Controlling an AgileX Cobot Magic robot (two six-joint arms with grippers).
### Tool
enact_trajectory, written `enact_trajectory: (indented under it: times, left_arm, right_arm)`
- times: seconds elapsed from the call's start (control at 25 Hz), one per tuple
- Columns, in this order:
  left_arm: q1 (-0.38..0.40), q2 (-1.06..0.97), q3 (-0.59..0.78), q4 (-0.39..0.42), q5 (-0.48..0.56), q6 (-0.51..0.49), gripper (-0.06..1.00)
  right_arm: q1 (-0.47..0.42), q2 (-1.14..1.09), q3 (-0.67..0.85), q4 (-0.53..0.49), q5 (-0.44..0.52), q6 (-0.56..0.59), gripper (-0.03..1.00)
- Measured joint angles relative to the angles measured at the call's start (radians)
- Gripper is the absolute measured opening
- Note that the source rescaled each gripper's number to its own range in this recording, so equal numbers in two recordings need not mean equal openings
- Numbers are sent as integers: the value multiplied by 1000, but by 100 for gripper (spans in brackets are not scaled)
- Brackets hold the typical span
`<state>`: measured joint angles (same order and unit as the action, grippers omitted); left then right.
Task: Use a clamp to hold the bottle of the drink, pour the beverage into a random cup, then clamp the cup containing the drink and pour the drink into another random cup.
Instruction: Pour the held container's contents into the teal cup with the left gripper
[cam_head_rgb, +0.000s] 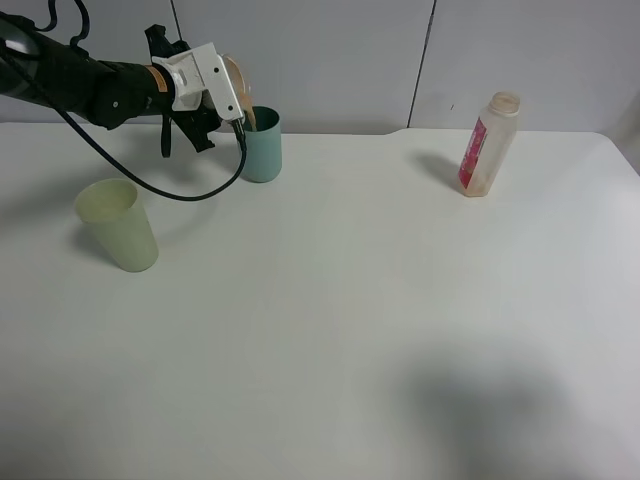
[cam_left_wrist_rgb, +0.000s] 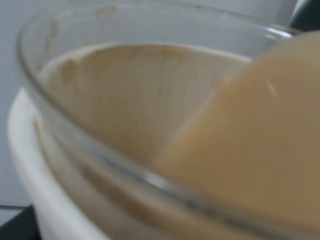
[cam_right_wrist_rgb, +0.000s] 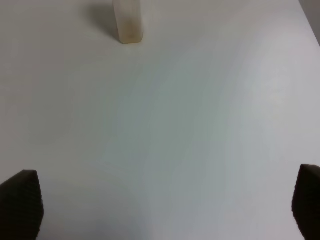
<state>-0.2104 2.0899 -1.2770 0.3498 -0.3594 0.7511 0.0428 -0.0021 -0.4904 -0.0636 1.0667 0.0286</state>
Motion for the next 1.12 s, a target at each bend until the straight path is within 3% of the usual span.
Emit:
enact_trajectory:
  times: [0.48, 1.12]
  left_arm:
    - [-1, 0, -101, 9, 70, 3, 0]
    - [-1, 0, -103, 93, 126, 3, 0]
  right_arm:
    - [0, 0, 0, 0, 0, 0, 100]
    - [0, 0, 0, 0, 0, 0, 100]
